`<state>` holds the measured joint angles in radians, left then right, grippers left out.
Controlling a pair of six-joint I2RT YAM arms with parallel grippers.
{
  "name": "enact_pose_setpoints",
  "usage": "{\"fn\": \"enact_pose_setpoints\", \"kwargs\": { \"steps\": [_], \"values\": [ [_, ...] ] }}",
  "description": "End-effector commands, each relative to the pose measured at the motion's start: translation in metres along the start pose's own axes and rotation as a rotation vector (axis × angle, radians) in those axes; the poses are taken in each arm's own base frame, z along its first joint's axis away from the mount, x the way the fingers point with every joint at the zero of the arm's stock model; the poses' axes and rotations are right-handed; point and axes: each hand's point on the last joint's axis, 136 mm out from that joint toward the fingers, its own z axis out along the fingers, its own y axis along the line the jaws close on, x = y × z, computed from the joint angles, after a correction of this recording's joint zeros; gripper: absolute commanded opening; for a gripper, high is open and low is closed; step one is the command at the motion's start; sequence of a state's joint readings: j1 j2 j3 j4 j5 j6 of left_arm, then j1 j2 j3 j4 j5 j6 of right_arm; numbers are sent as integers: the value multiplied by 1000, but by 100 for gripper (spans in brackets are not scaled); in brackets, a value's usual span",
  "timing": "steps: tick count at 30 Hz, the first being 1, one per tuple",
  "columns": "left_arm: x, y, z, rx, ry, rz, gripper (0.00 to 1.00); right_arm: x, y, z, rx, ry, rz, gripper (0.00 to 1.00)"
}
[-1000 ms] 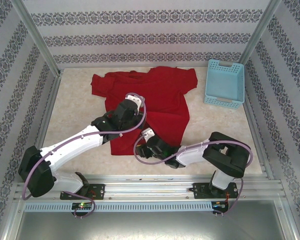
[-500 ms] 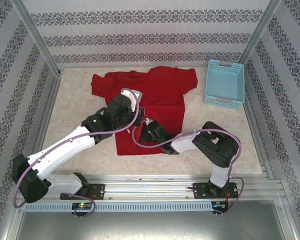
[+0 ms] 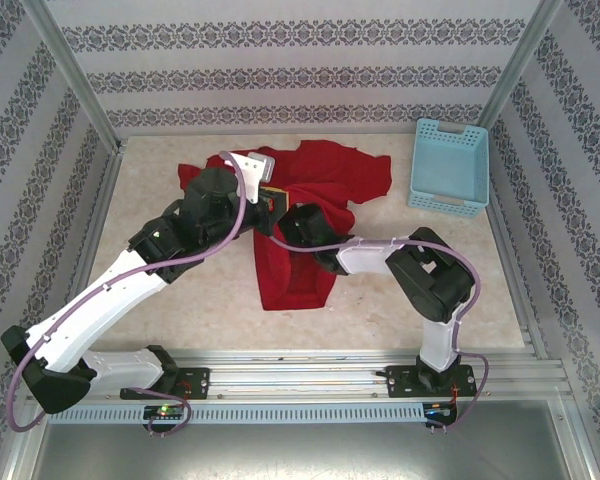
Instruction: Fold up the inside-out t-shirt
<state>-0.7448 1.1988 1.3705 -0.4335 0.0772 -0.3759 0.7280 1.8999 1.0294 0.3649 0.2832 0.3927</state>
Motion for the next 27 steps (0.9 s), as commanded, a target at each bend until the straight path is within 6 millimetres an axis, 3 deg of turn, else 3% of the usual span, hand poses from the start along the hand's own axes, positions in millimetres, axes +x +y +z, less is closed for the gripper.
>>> {"fn": "enact_pose_setpoints", "kwargs": {
  "steps": [1,6,10,21,25,27],
  "values": [
    [-23,-22,-17,95,-38,-35,0,7,-14,12,57,70,100,92],
    [-42,-38,-29,139,-87,-56,0,7,-43,30,151,151,241,91],
    [-50,-48,-29,147,-102,-56,0,5,-53,43,213,221,257,91],
    [-63,-89,-21,219,-136,-48,0,14,-59,78,410,470,193,98],
    [-70,-103,-19,243,-150,-39,0,19,-62,87,464,523,161,94],
    [-74,-111,-19,256,-156,-34,0,12,-62,91,487,524,142,98]
  ]
}}
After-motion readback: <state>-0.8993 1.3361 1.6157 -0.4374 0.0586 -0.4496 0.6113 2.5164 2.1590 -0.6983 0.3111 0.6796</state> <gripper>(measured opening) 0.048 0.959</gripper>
